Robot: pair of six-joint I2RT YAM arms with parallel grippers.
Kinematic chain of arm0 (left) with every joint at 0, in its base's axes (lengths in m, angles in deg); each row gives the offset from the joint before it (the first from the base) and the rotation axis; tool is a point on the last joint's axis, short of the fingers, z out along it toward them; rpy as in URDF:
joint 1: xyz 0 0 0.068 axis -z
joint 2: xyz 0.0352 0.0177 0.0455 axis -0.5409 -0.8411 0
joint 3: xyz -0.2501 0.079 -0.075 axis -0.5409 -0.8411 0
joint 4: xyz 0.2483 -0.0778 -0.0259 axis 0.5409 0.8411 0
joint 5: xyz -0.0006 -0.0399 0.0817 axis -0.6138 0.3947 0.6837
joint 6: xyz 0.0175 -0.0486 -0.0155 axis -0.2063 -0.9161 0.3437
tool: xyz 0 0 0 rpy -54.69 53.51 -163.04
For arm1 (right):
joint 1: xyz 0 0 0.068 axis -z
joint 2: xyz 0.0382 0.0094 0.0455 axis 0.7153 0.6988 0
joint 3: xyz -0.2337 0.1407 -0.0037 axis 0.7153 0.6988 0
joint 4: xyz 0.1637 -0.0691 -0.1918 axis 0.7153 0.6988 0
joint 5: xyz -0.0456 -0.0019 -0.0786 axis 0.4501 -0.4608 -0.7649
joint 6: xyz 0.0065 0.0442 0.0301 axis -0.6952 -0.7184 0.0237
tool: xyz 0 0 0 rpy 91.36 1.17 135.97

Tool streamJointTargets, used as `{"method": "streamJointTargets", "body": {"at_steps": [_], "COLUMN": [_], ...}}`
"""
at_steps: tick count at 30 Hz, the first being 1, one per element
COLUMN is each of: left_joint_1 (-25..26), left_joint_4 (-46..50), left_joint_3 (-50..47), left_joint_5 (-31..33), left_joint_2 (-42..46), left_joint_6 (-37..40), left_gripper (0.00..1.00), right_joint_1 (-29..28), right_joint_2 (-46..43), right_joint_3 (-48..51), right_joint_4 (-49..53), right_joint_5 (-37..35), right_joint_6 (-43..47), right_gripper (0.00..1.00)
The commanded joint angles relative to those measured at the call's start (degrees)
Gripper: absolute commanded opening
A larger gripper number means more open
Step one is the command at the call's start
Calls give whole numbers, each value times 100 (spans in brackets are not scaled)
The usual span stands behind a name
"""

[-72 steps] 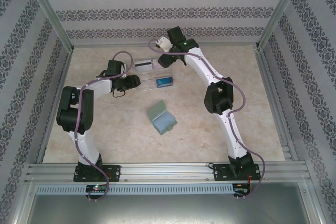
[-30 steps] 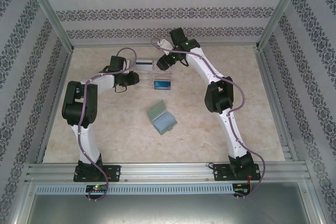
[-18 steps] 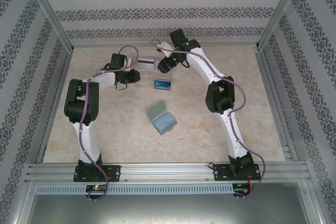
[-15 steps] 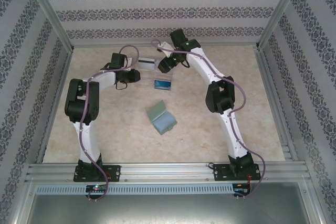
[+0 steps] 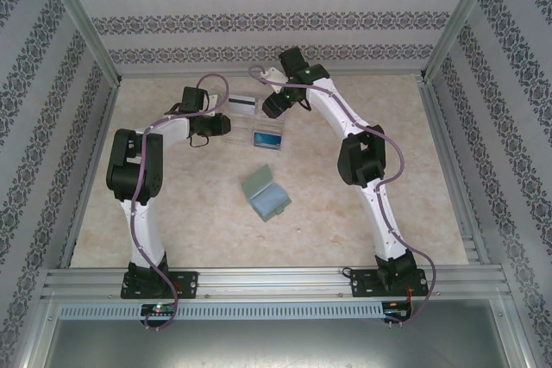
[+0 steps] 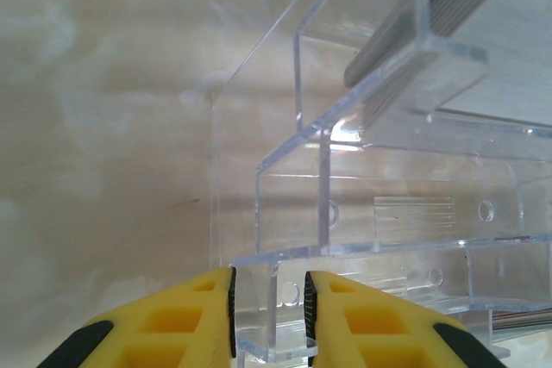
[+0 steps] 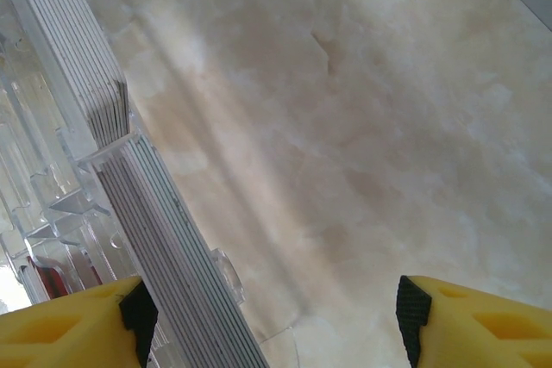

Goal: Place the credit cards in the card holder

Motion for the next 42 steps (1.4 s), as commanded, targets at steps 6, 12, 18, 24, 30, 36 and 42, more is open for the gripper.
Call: {"method": "streamJointTargets", "body": {"at_steps": [6, 12, 18, 24, 30, 36, 42], "left_joint_1": [-12, -9, -7, -7, -8, -6, -11], "left_joint_4": [410, 428, 445, 436, 471, 489, 506], "left_joint_3": [13, 31, 49, 74, 98, 85, 102], "left_joint_5": [-244, -264, -301, -310, -315, -329, -342], "left_joint_2": [-213, -204, -204, -215, -213, -213, -213], "left_joint_6": [153, 170, 174, 154, 169, 188, 197], "left_gripper": [25, 25, 25, 25, 25, 25, 25], "right_joint_1": [91, 126, 136, 146, 154, 189, 189], "right_joint_2": [-397, -487, -395, -364, -425, -500, -553], "right_joint_3": [-26, -24, -120, -120, -155, -156, -147], "right_joint_4": [-213, -303, -166, -141, -187, -240, -238], "right_joint_5": [32, 161, 198, 311, 340, 467, 491], "right_joint_6": [-209, -321, -261, -280, -314, -414, -462], "right_gripper": [71, 68, 65, 55, 49, 44, 39]}}
